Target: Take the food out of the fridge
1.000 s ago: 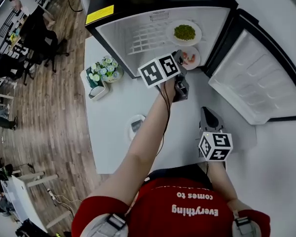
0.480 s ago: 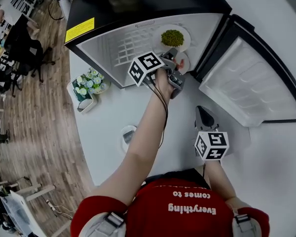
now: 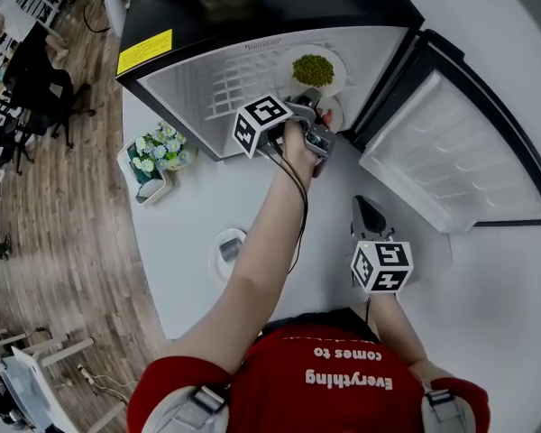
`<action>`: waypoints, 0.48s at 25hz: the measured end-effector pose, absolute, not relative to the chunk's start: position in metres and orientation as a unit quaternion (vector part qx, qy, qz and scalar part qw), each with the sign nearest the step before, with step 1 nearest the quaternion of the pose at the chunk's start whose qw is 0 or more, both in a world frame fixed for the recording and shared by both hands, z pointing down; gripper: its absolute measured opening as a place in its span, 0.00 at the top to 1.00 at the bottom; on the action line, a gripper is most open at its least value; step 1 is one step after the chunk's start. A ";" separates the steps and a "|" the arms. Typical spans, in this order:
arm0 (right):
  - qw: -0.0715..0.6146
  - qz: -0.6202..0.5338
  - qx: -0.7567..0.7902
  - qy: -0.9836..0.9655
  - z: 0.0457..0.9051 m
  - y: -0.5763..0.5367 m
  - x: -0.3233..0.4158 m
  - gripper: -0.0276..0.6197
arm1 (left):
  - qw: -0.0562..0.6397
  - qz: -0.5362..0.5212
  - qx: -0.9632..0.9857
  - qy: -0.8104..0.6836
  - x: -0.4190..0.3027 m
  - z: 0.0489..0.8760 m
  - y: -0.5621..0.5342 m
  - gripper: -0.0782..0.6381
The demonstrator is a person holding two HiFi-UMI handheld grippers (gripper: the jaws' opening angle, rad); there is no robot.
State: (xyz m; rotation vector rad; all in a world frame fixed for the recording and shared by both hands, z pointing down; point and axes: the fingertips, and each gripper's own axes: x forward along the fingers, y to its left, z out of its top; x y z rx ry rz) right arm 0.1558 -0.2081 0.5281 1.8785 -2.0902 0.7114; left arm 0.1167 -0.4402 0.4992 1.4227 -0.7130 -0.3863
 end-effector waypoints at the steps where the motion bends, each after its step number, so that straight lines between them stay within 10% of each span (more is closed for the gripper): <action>1: 0.120 0.242 0.643 -0.717 0.526 -0.208 0.155 0.94 | 0.682 -0.172 0.637 -0.316 0.116 0.498 -0.439 0.86; 12: 0.105 0.215 0.645 -0.726 0.497 -0.192 0.156 0.94 | 0.680 -0.206 0.642 -0.288 0.092 0.484 -0.393 0.87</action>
